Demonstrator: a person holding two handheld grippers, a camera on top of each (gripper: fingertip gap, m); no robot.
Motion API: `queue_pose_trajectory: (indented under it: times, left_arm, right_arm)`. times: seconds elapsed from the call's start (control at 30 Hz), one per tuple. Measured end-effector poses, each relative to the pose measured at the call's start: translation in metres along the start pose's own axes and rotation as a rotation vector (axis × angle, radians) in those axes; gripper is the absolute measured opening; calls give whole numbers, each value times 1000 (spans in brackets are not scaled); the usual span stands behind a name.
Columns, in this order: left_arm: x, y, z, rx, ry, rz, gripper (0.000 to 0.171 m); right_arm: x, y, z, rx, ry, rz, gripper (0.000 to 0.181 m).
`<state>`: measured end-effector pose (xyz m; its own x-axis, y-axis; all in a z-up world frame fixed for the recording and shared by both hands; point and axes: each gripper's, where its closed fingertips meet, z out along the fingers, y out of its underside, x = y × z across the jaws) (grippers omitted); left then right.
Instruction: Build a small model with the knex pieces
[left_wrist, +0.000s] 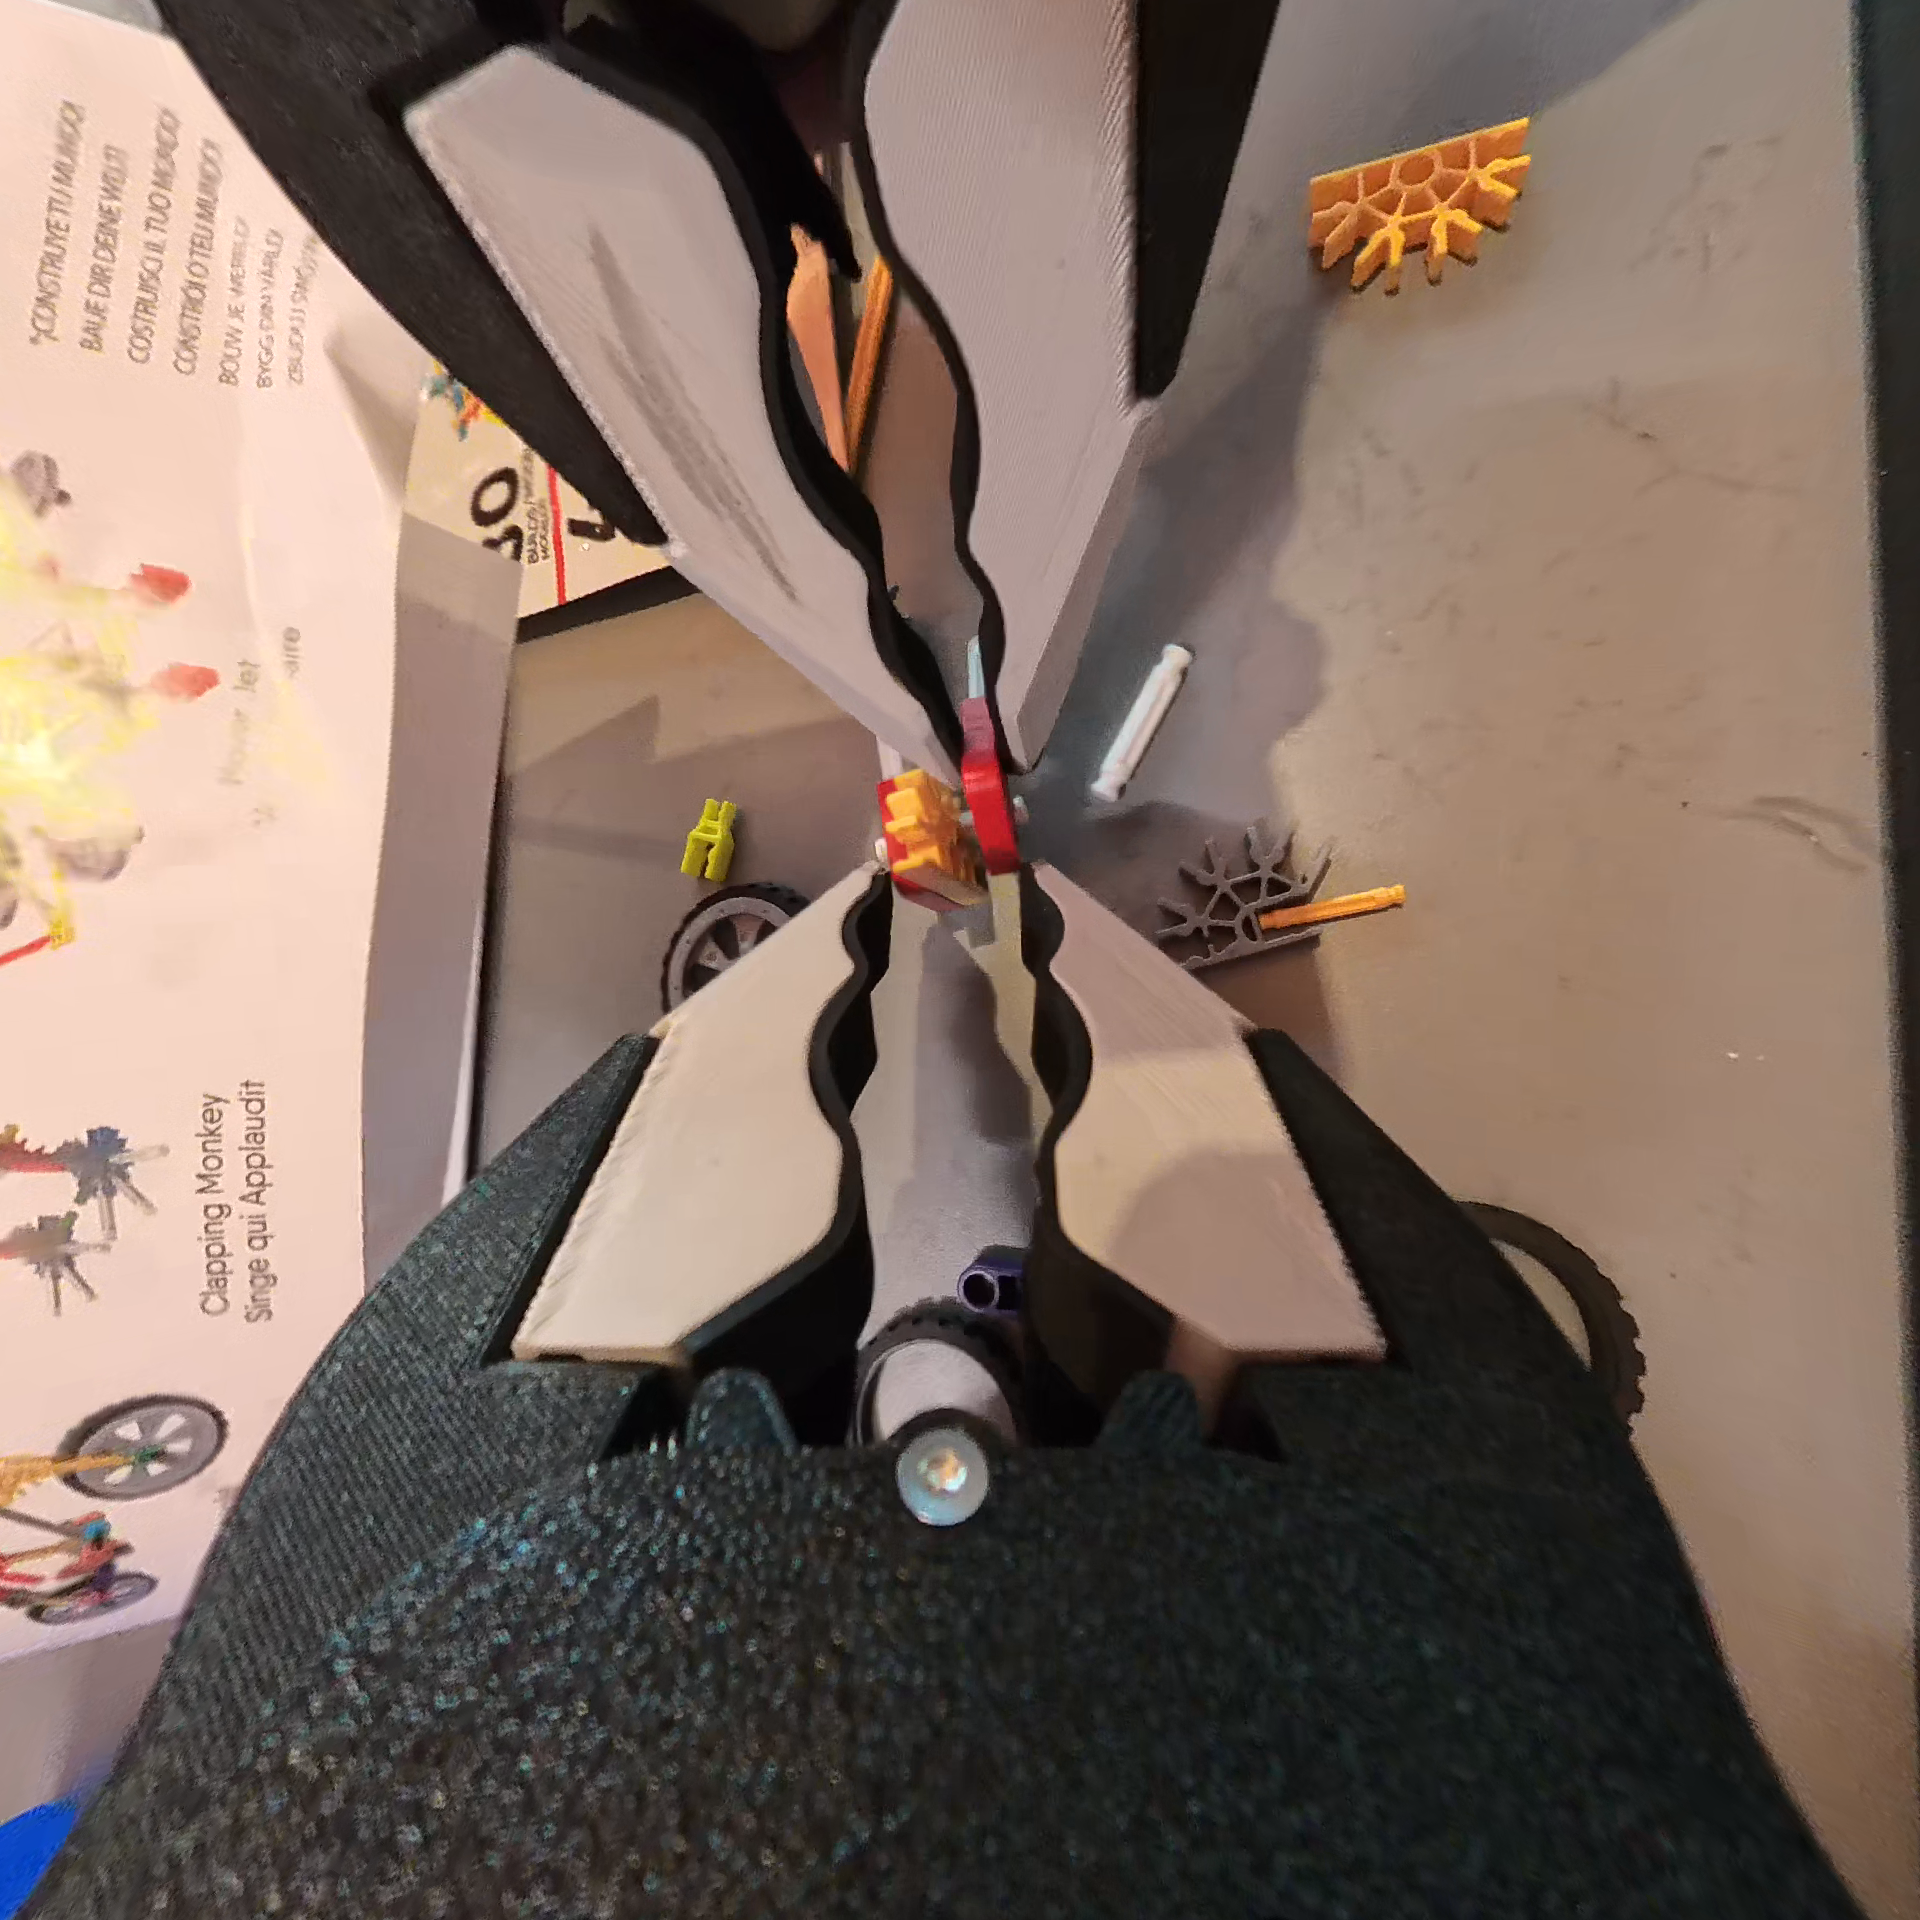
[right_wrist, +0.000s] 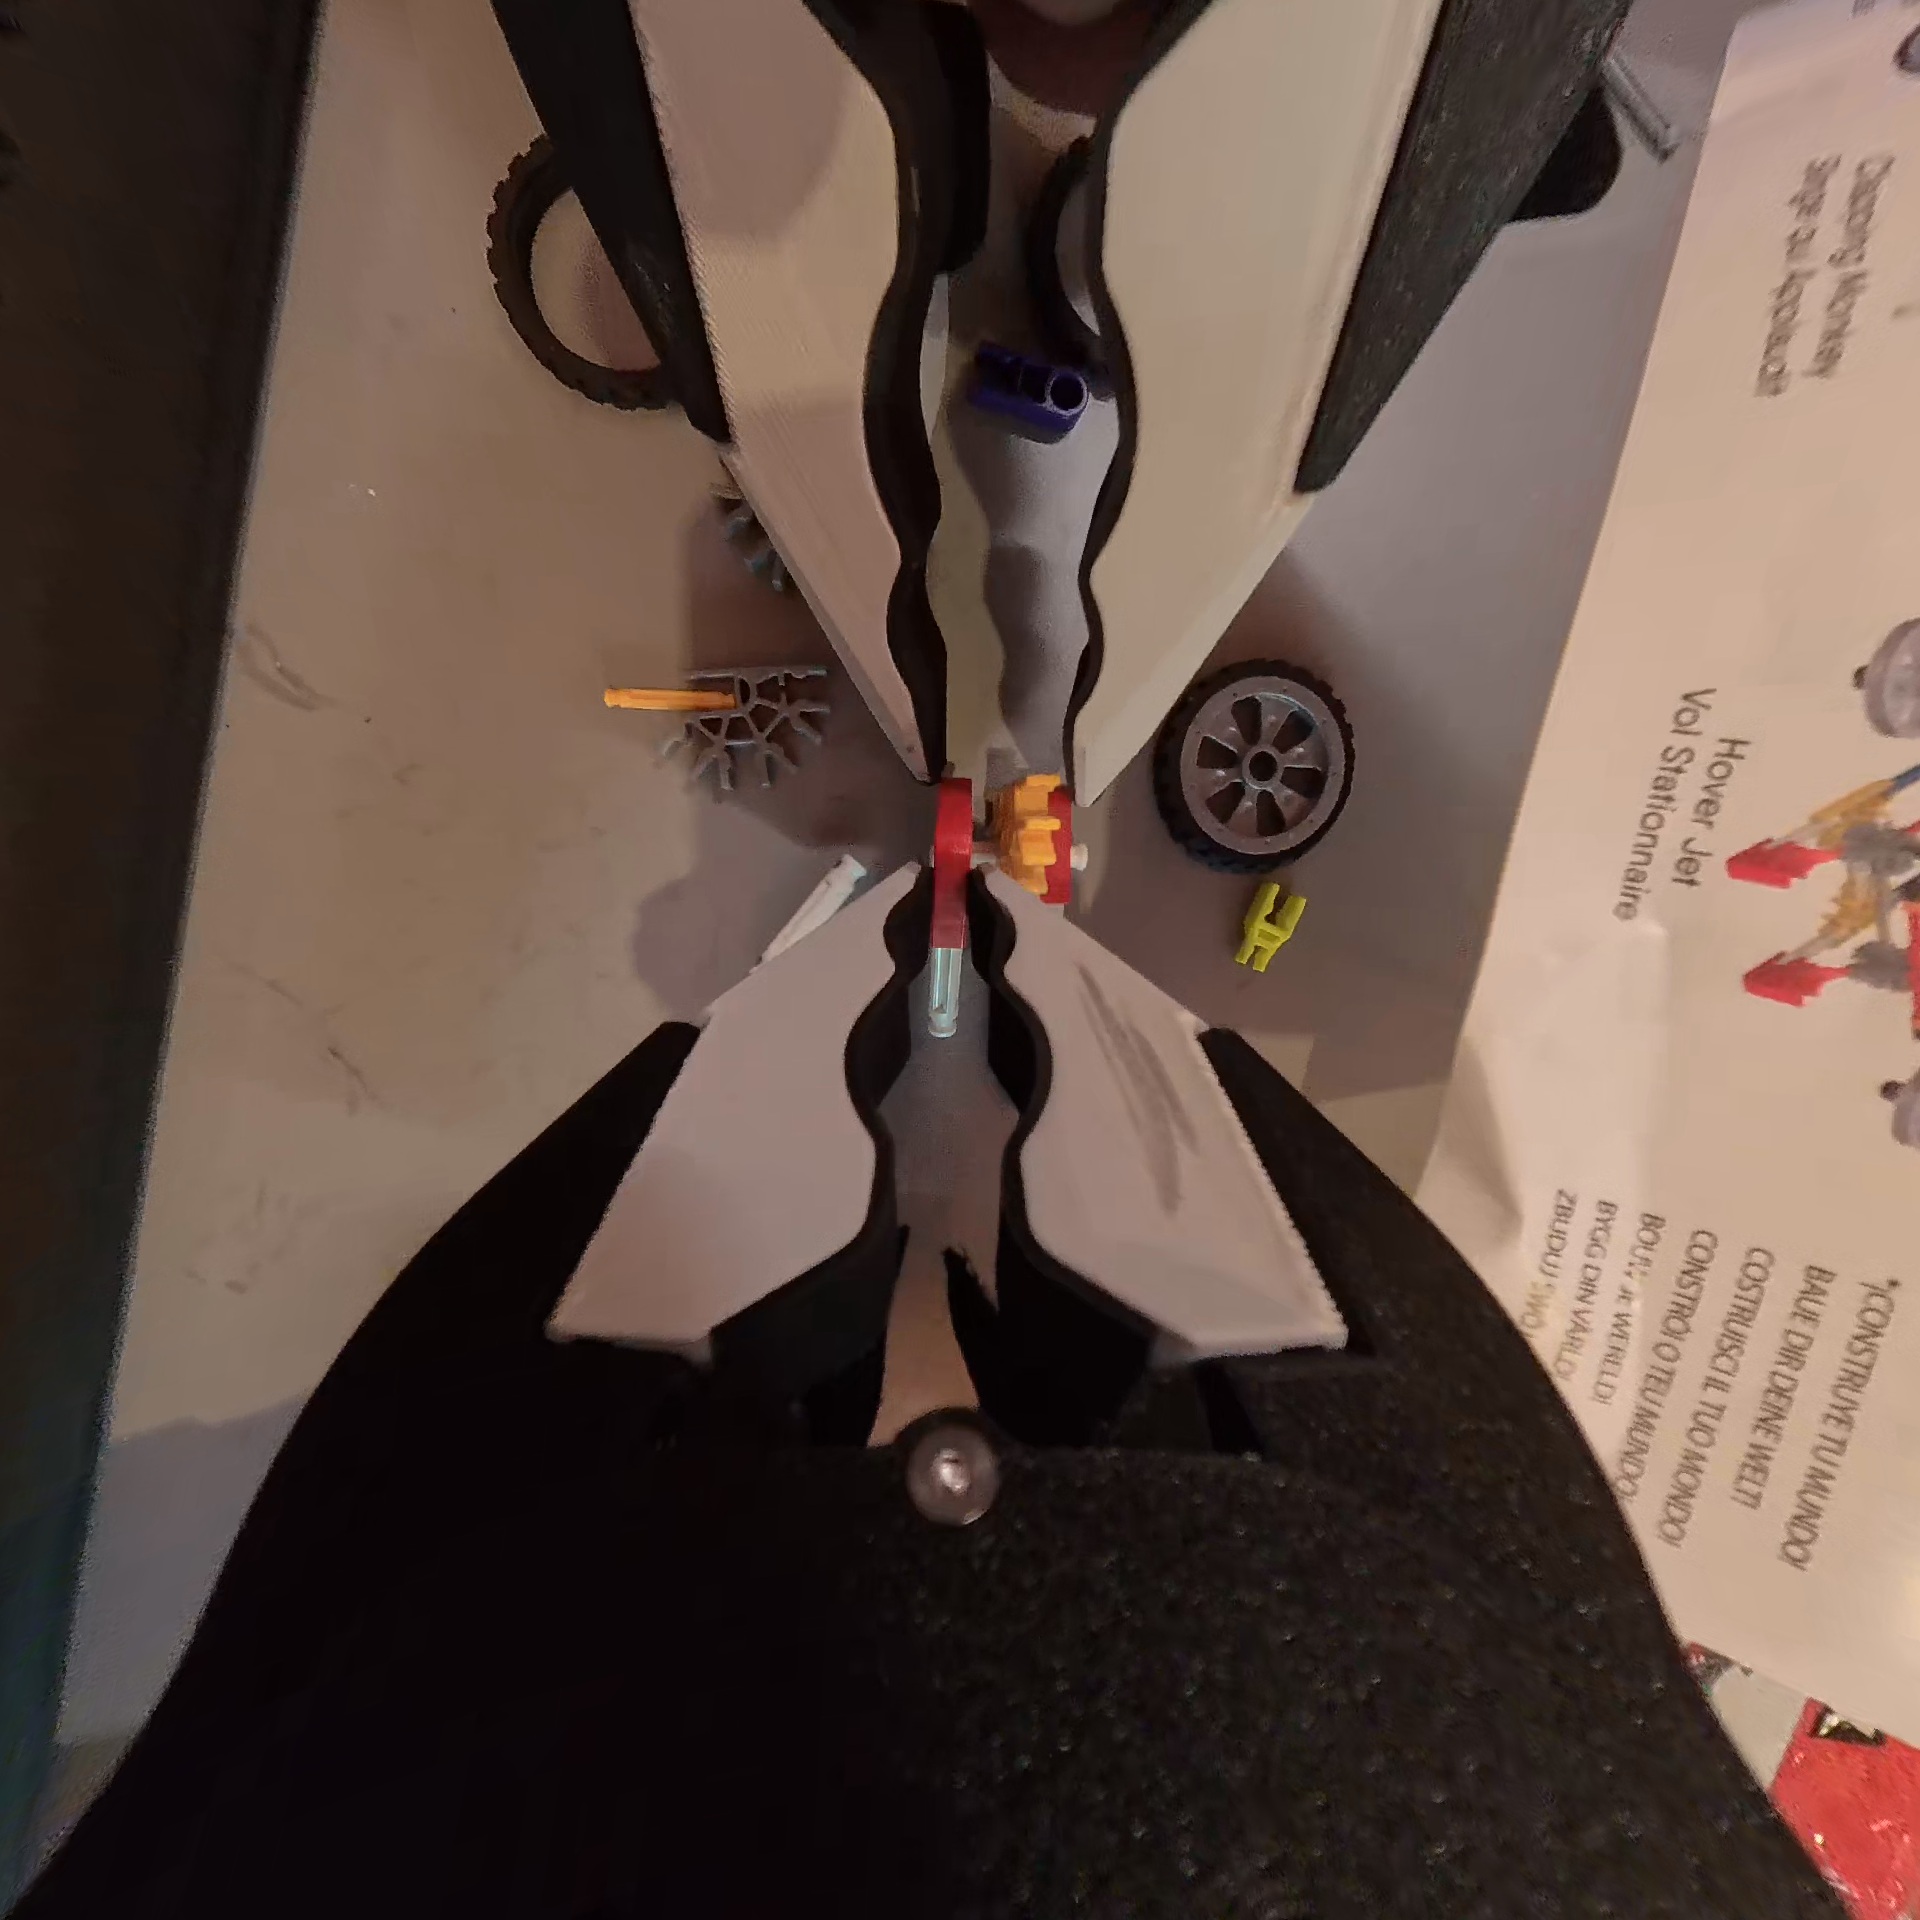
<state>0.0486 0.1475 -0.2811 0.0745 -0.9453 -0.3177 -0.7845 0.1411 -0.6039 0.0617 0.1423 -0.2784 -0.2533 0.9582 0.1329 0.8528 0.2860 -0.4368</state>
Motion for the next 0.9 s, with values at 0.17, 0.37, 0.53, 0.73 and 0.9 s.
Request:
queue_pose_trajectory:
  times: [0.17, 0.37, 0.53, 0.73, 0.9]
  left_arm:
    - [-1, -7, -12, -3, -51, 54, 14]
    - [4, -18, -20, 24, -58, 70, 16]
    - [15, -25, -12, 26, -34, 87, 14]
    - [6, -29, -17, 70, -63, 50, 5]
    - [-3, -42, -30, 192, -44, -52, 5]
  right_arm:
    - [-2, 0, -2, 12, -2, 3, 5]
    - [-7, -1, -5, 25, -11, 7, 5]
    - [-11, -10, -10, 62, -6, -10, 5]
    - [-5, -15, -21, 111, 40, -1, 8]
    - [-2, -10, -30, 179, 41, 34, 15]
